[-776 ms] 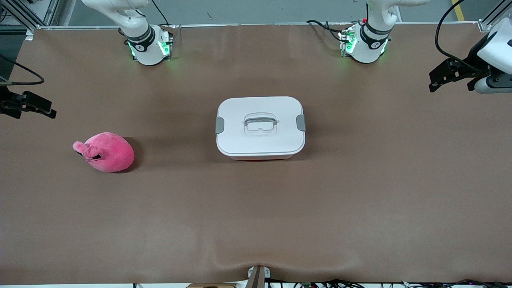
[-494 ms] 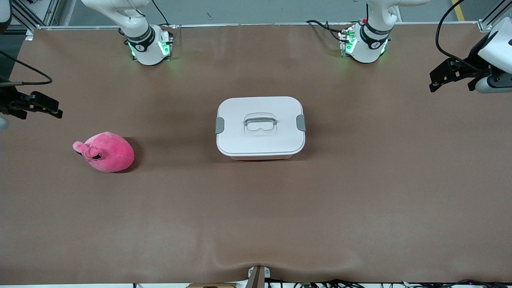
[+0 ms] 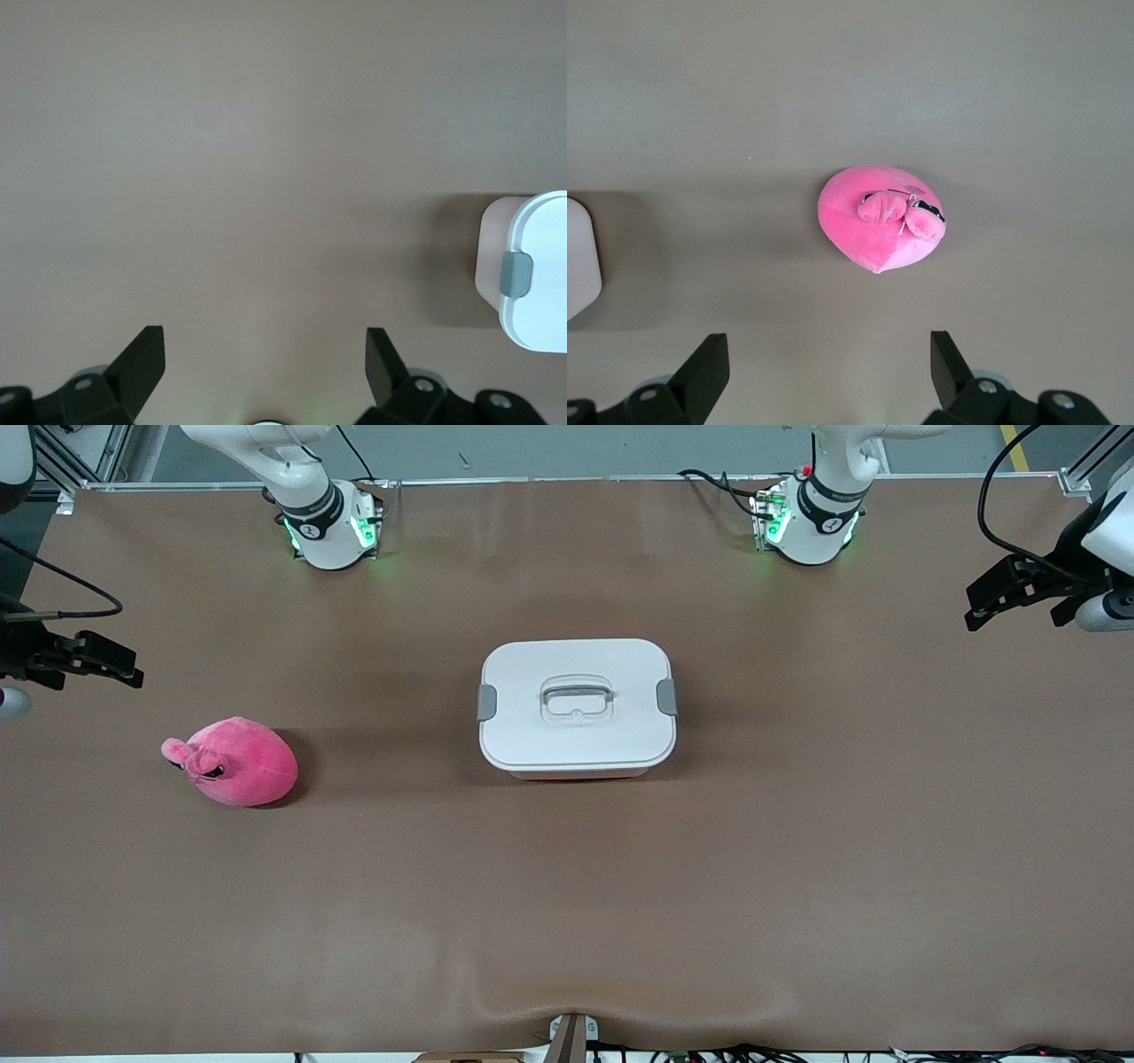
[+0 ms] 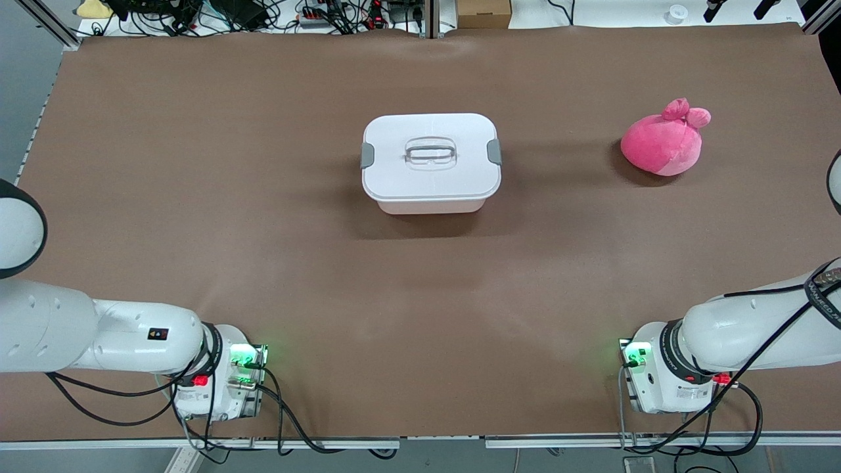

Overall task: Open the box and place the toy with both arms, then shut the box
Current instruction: 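Move the left gripper out from rest toward the white box, then grasp the lid handle with the left gripper while the right gripper reaches the toy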

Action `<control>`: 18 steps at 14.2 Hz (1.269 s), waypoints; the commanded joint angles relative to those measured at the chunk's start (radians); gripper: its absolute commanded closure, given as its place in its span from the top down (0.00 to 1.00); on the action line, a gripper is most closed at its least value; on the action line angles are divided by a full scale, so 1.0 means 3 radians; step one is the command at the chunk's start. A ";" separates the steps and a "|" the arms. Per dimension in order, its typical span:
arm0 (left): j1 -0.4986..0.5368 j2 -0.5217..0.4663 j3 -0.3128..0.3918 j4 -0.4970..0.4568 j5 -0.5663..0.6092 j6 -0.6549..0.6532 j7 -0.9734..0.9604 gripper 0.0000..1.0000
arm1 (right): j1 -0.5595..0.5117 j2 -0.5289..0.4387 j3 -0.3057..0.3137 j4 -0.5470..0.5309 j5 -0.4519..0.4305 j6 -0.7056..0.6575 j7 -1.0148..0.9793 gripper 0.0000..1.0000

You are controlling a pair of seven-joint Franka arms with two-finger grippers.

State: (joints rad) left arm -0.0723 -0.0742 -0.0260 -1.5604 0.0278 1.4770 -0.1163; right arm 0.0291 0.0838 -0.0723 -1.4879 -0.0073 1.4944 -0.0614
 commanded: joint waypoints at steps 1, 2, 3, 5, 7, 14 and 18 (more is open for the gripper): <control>0.0016 0.0068 -0.0011 0.0098 0.0025 -0.0122 0.0014 1.00 | 0.0036 -0.0039 0.0011 -0.0005 -0.0042 0.0019 -0.0010 1.00; 0.0016 0.0084 -0.0011 0.0103 0.0025 -0.0127 0.0015 1.00 | 0.0056 -0.0039 0.0011 0.0000 -0.0042 0.0019 -0.0010 1.00; 0.0011 0.0094 -0.0011 0.0103 0.0025 -0.0122 0.0009 1.00 | 0.0062 -0.0039 0.0011 0.0000 -0.0047 0.0019 -0.0015 1.00; -0.0005 0.0109 -0.0016 0.0088 0.0020 -0.0127 0.0004 1.00 | 0.0062 -0.0039 0.0011 -0.0010 -0.0062 0.0009 -0.0031 1.00; -0.0035 0.0135 -0.0041 0.0073 -0.0001 -0.0127 -0.0153 1.00 | 0.0082 -0.0039 0.0011 -0.0010 -0.0119 0.0004 -0.0041 1.00; -0.0092 0.0370 -0.0373 0.0083 -0.0093 -0.0112 -0.0583 1.00 | 0.0149 -0.0034 0.0011 -0.0005 -0.0165 0.0045 -0.0031 1.00; -0.0091 0.0513 -0.0715 0.0078 -0.0103 -0.0056 -0.1277 1.00 | 0.0097 -0.0039 -0.0010 -0.0005 -0.0089 0.0025 -0.0041 1.00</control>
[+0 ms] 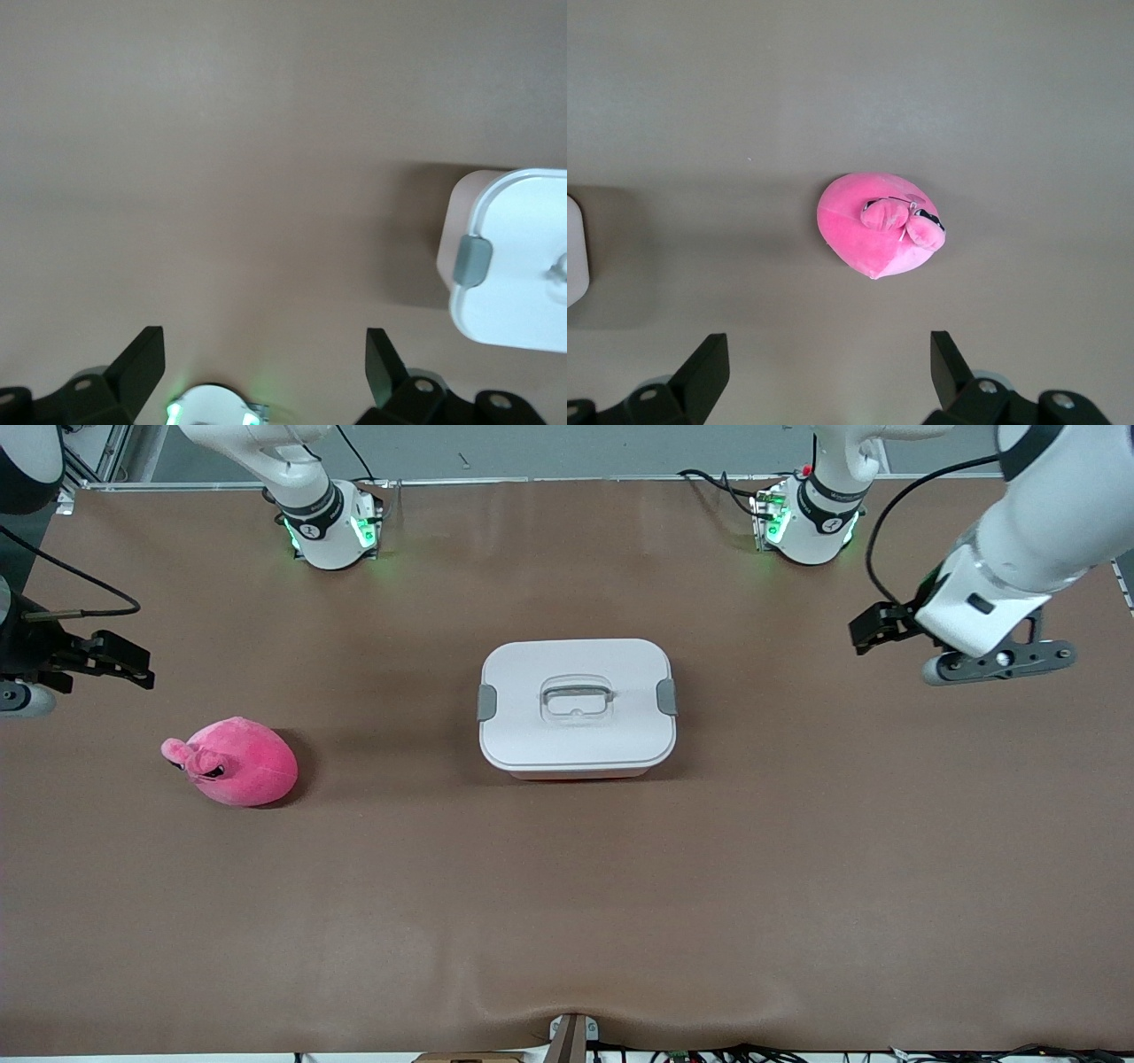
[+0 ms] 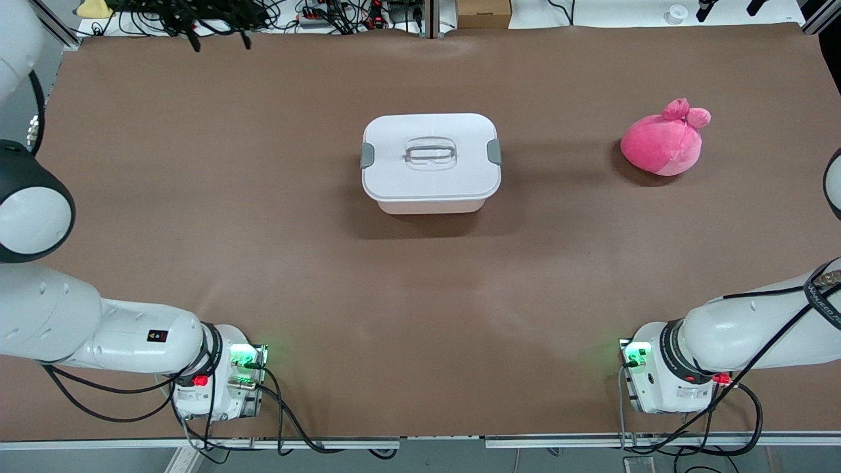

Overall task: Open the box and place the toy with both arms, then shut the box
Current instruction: 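Grasp the lid handle with the left gripper while the right gripper reaches the toy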

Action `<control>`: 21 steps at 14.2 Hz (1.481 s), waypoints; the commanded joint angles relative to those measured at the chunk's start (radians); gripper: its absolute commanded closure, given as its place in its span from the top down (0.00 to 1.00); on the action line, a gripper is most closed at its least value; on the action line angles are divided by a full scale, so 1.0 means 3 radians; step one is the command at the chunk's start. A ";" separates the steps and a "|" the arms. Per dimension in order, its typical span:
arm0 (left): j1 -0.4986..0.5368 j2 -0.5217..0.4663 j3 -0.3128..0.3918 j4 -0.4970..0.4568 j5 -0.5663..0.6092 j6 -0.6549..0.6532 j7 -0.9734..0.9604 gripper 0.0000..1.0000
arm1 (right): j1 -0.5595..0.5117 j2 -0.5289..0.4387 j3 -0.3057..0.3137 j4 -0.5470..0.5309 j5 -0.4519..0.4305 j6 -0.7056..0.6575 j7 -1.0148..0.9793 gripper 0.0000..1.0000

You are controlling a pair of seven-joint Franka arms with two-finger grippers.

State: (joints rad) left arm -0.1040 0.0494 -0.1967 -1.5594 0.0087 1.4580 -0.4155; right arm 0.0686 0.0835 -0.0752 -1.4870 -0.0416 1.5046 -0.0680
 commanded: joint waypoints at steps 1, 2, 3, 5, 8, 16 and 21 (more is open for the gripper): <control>0.0009 0.0147 -0.0238 0.0074 -0.0039 0.0048 -0.0484 1.00 | -0.0060 -0.0038 0.0000 -0.0008 0.0077 -0.0014 -0.0014 1.00; 0.0009 0.0203 -0.0330 0.0074 -0.0039 0.0094 -0.0684 1.00 | -0.0095 -0.0038 0.0000 -0.0019 0.0118 -0.0025 -0.0019 1.00; 0.0004 0.0239 -0.0412 0.0074 -0.0039 0.0150 -0.0878 1.00 | -0.0096 -0.0043 0.0000 -0.0029 0.0128 -0.0035 -0.0004 1.00; -0.0006 0.0305 -0.0520 0.0074 -0.0034 0.0248 -0.1185 1.00 | -0.0101 -0.0043 0.0000 -0.0034 0.0134 -0.0035 -0.0003 1.00; -0.0037 0.0418 -0.0673 0.0074 -0.0034 0.0416 -0.1656 1.00 | -0.0121 -0.0043 0.0000 -0.0034 0.0134 -0.0040 -0.0009 1.00; -0.0680 0.0786 -0.0679 0.0074 0.0017 0.0994 -0.3588 1.00 | -0.0019 -0.0028 0.0010 -0.0544 0.0118 0.0587 -0.0075 1.00; -0.0957 0.1006 -0.0674 0.0074 0.0027 0.1424 -0.4483 1.00 | 0.0094 -0.0018 0.0010 -0.1397 0.0077 0.1441 -0.0075 1.00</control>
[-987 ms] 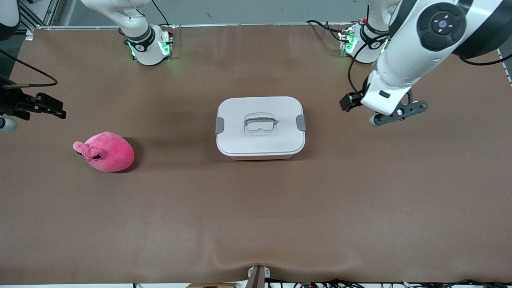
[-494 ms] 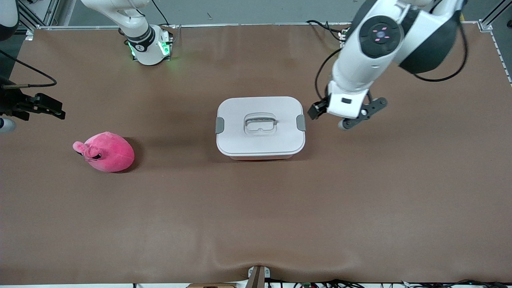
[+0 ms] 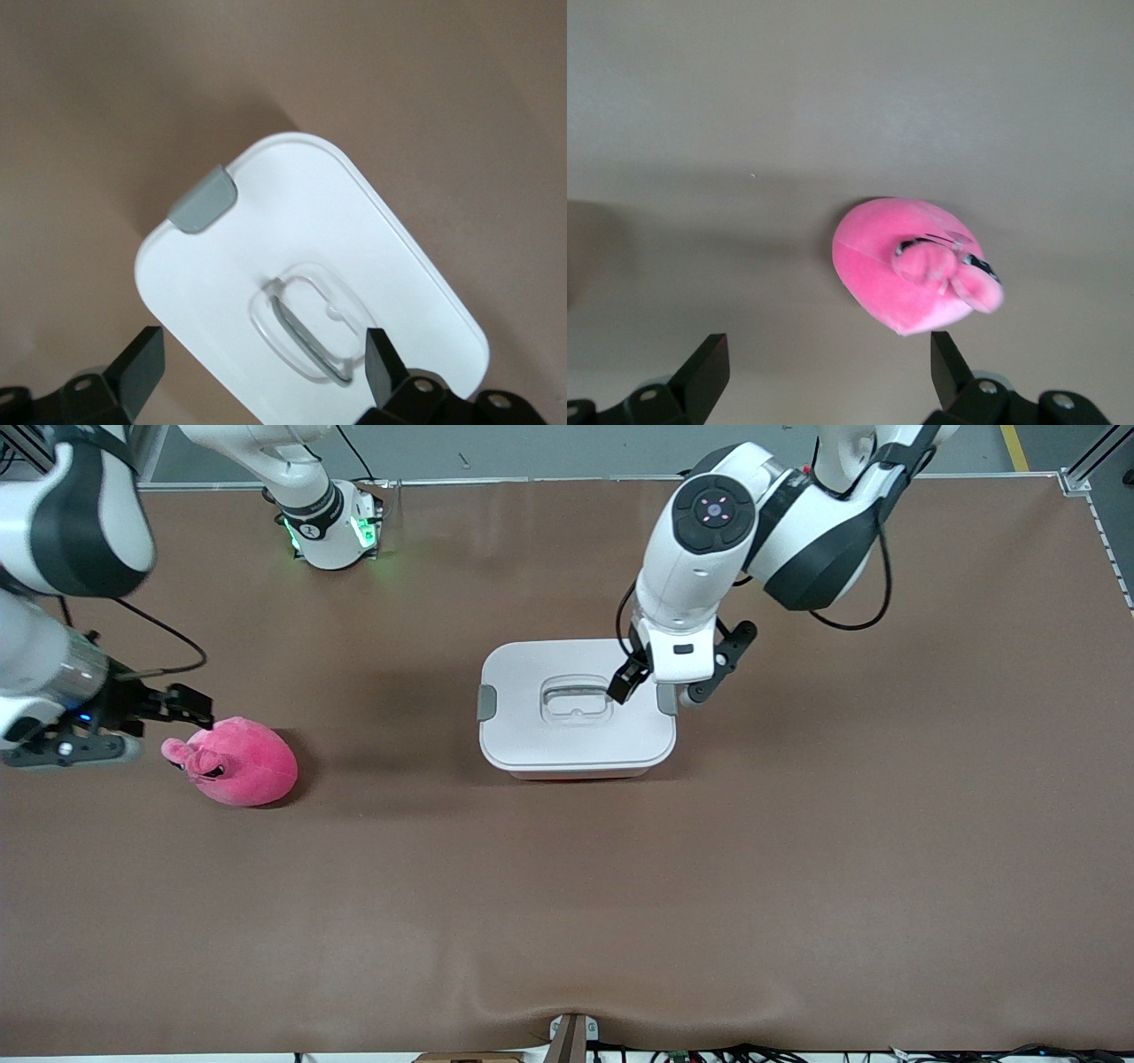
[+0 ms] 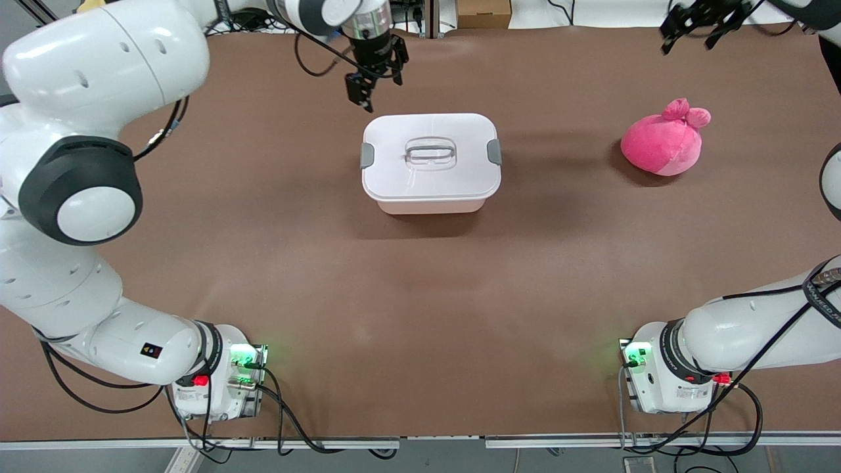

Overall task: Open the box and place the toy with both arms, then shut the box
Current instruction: 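Grasp the lid handle with the left gripper while the right gripper reaches the toy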

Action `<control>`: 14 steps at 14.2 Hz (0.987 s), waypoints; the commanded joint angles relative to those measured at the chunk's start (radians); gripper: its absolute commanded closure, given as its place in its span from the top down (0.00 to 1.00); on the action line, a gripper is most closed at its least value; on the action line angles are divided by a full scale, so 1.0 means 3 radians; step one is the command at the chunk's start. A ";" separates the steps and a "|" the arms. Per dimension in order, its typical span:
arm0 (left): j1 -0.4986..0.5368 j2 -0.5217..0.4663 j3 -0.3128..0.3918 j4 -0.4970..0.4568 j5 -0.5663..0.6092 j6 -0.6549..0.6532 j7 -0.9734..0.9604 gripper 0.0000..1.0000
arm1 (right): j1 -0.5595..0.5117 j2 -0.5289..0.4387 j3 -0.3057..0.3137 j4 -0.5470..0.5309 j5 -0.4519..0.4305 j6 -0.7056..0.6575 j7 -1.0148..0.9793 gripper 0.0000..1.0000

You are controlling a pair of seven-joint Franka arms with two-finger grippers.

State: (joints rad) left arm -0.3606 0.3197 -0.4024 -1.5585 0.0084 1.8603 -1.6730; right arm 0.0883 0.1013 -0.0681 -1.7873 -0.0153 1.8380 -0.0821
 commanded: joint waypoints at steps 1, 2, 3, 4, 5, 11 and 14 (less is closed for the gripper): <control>-0.0137 0.0156 0.0012 0.0071 0.0059 0.0124 -0.0476 1.00 | 0.0003 -0.0046 -0.0013 -0.0565 -0.0010 0.0569 -0.0028 1.00; -0.0168 0.0202 0.0012 0.0071 0.0074 0.0185 -0.0690 1.00 | -0.0023 0.0010 -0.0013 -0.0678 -0.0015 0.0724 -0.0043 1.00; -0.0204 0.0253 0.0012 0.0071 0.0074 0.0261 -0.0895 1.00 | -0.0033 0.0076 -0.0018 -0.0679 -0.0031 0.0740 -0.0119 1.00; -0.0245 0.0299 0.0012 0.0071 0.0074 0.0318 -0.1064 1.00 | -0.0054 0.0117 -0.0029 -0.0669 -0.0087 0.0756 -0.0216 1.00; -0.0280 0.0345 0.0012 0.0071 0.0095 0.0359 -0.1238 0.98 | -0.0135 0.0148 -0.0029 -0.0654 -0.0188 0.0791 -0.0323 1.00; -0.0551 0.0637 0.0012 0.0071 0.0564 0.0462 -0.2265 0.64 | -0.0330 0.0296 -0.0029 -0.0623 -0.0302 0.0797 -0.0519 1.00; -0.0592 0.0678 0.0012 0.0051 0.0657 0.0462 -0.2594 0.48 | -0.0350 0.0398 -0.0029 -0.0618 -0.0302 0.0914 -0.0509 0.84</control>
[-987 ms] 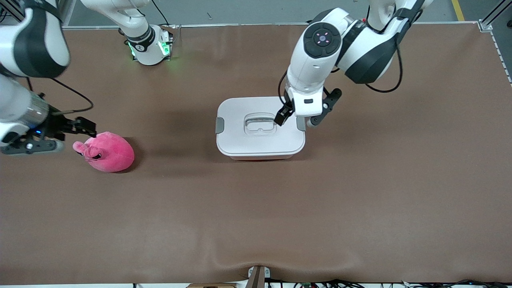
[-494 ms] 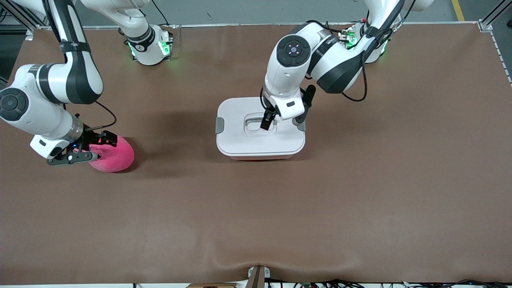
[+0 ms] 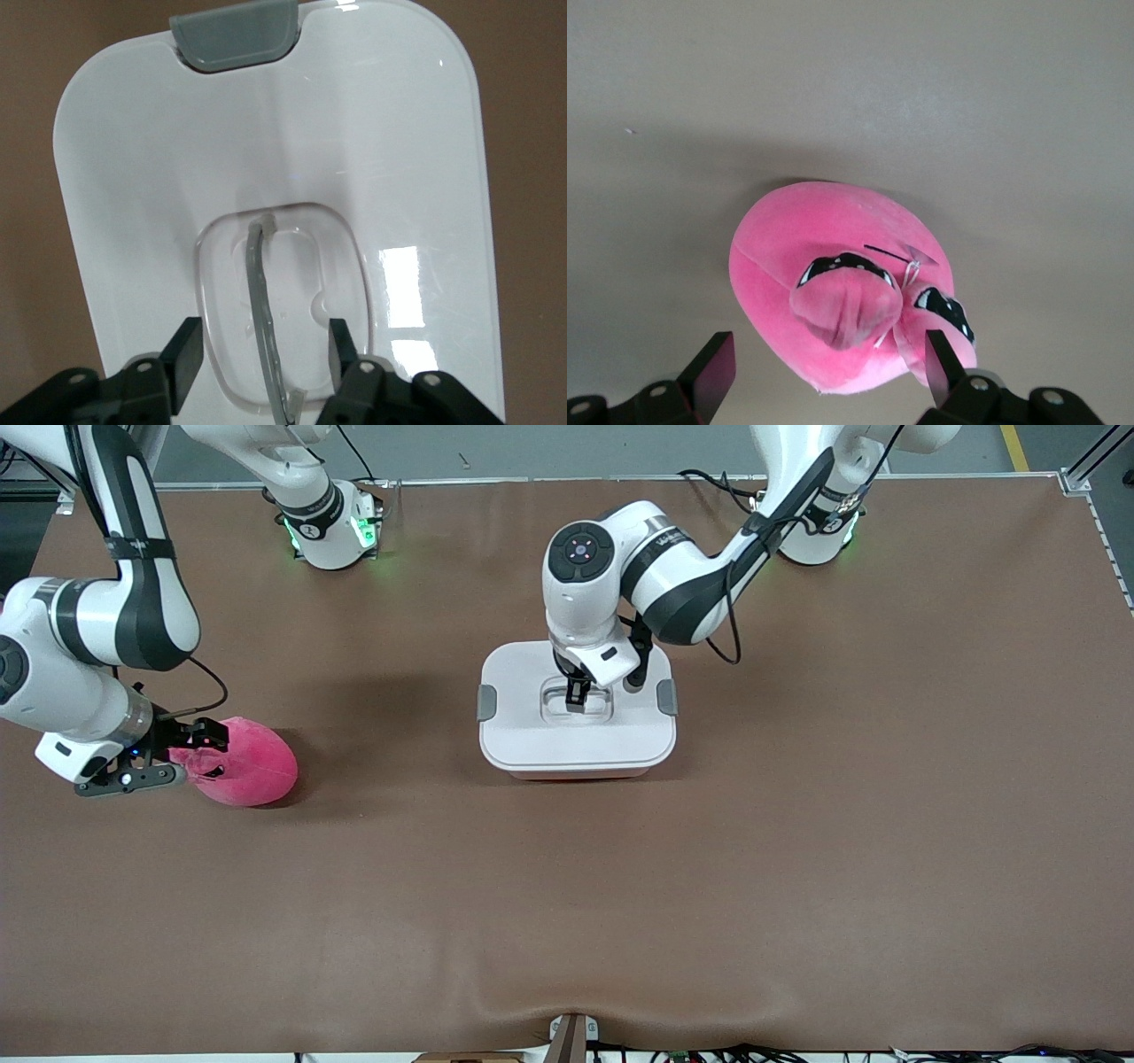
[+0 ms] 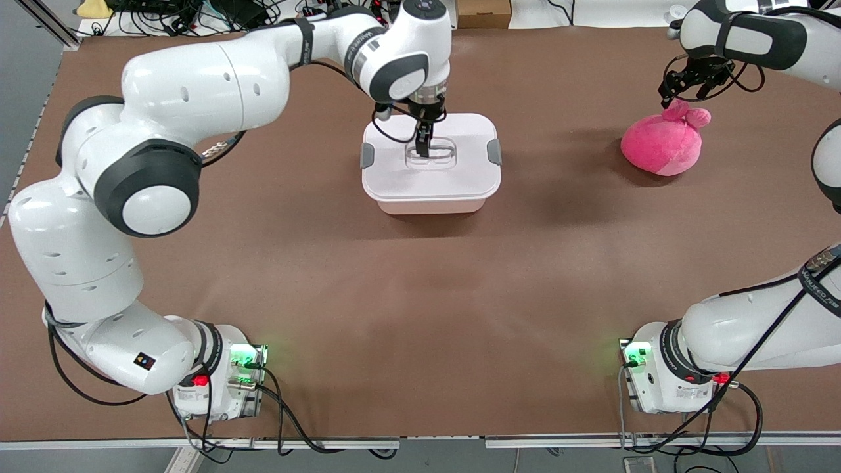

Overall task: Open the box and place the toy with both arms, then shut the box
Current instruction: 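Grasp the pink plush toy with the right gripper and lift it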

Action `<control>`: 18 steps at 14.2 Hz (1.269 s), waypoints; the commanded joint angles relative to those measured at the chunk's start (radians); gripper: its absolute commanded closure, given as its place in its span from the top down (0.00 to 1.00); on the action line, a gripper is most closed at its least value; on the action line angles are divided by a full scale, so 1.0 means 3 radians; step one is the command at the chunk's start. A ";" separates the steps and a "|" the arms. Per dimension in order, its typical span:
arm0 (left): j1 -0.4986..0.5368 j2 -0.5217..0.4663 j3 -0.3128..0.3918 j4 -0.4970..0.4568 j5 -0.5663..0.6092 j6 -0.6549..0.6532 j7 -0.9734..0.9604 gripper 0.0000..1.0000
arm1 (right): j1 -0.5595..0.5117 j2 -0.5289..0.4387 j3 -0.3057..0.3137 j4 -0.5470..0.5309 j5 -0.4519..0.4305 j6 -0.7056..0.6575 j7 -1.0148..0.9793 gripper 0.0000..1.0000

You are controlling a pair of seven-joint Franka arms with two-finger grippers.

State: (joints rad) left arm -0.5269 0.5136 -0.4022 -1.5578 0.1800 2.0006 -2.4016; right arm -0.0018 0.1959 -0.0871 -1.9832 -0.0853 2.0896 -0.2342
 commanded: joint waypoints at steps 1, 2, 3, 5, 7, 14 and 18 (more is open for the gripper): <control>-0.0049 0.0032 0.0016 0.0049 0.0085 -0.0011 -0.0176 0.45 | -0.0116 0.0114 0.0035 0.0035 -0.0069 0.0101 -0.0012 0.77; -0.0049 0.0037 0.0016 0.0049 0.0085 -0.0006 -0.0181 0.41 | -0.0122 0.0129 0.0040 0.0040 -0.0064 0.0106 -0.0012 0.70; -0.0054 0.0037 0.0016 0.0049 0.0085 -0.0006 -0.0186 0.39 | -0.0117 0.0135 0.0040 0.0040 -0.0063 0.0096 -0.0012 0.59; -0.0054 0.0062 0.0016 0.0064 0.0085 -0.0006 -0.0217 0.36 | -0.0107 0.0140 0.0040 0.0040 -0.0063 0.0081 -0.0012 0.22; -0.0054 0.0067 0.0016 0.0064 0.0085 -0.0006 -0.0222 0.32 | -0.0102 0.0124 0.0040 0.0056 -0.0063 0.0055 -0.0017 0.00; -0.0054 0.0113 0.0016 0.0079 0.0090 -0.0001 -0.0222 0.17 | -0.0117 0.0037 0.0055 0.0453 -0.0028 -0.0475 -0.0840 0.00; -0.0054 0.0124 0.0011 0.0084 0.0090 -0.0001 -0.0207 0.00 | 0.0000 0.0053 0.0070 0.0868 -0.0002 -0.1048 -0.0999 0.00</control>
State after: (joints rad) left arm -0.5324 0.5341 -0.3979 -1.5539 0.1886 2.0051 -2.4430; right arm -0.0173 0.2133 -0.0738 -1.7768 -0.0862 1.8484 -0.5054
